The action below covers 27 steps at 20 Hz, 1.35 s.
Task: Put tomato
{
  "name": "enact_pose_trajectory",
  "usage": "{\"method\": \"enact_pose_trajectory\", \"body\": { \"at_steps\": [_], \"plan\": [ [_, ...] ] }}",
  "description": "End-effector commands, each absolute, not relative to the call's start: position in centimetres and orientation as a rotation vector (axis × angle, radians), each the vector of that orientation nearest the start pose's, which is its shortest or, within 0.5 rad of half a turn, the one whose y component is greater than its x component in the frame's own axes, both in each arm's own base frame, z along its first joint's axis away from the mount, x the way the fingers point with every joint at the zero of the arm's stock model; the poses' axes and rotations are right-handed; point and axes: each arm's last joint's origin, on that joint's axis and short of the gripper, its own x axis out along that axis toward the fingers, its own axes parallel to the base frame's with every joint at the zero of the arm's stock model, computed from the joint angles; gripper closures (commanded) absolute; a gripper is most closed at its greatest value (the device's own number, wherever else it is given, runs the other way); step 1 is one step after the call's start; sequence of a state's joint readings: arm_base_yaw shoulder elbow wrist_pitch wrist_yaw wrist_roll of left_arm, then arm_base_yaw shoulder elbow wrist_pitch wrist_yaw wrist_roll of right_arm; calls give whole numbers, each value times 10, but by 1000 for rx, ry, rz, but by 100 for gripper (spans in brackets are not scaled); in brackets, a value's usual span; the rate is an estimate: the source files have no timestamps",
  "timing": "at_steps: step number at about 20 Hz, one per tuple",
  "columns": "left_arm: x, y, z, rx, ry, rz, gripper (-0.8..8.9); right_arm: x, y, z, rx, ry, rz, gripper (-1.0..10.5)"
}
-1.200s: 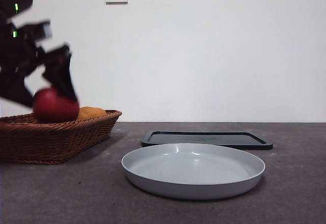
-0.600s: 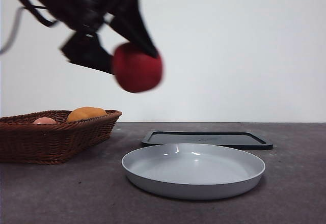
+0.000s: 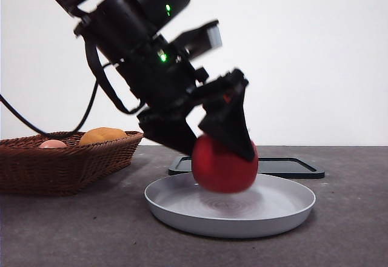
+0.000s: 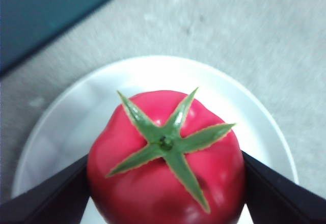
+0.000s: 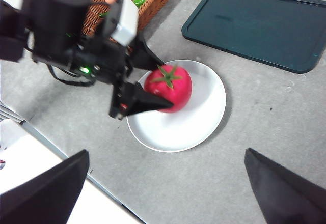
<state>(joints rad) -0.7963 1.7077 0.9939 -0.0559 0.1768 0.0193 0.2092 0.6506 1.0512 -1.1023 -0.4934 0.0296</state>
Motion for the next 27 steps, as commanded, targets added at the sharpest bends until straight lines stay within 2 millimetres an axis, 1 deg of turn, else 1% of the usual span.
{"method": "enact_pose_trajectory", "body": {
  "at_steps": [1, 7, 8, 11, 12, 14, 17, 21, 24, 27],
  "plan": [
    [244, -262, 177, 288, 740, -940, 478, 79, 31, 359, 113, 697, 670, 460],
    [245, -262, 173, 304, 743, -926, 464, 79, 31, 359, 113, 697, 670, 460],
    [244, -263, 173, 301, 745, -927, 442, 79, 31, 359, 113, 697, 670, 460],
    [244, -263, 174, 289, 745, -923, 301, 80, 31, 359, 113, 697, 670, 460],
    [244, -263, 175, 288, 744, -923, 277, 80, 31, 359, 113, 697, 670, 460],
    [243, -262, 181, 273, 735, -920, 277, 80, 31, 359, 113, 697, 670, 460],
    [241, -259, 197, 244, 694, -919, 277, 80, 31, 359, 112, 697, 670, 460],
    [235, -247, 228, 208, 633, -913, 277, 80, 31, 359, 112, 696, 669, 460],
    [228, -231, 255, 159, 604, -887, 279, 80, 31, 359, 108, 694, 671, 460],
    [220, -206, 284, 108, 565, -849, 279, 81, 31, 360, 105, 677, 672, 460]
  ]
}}
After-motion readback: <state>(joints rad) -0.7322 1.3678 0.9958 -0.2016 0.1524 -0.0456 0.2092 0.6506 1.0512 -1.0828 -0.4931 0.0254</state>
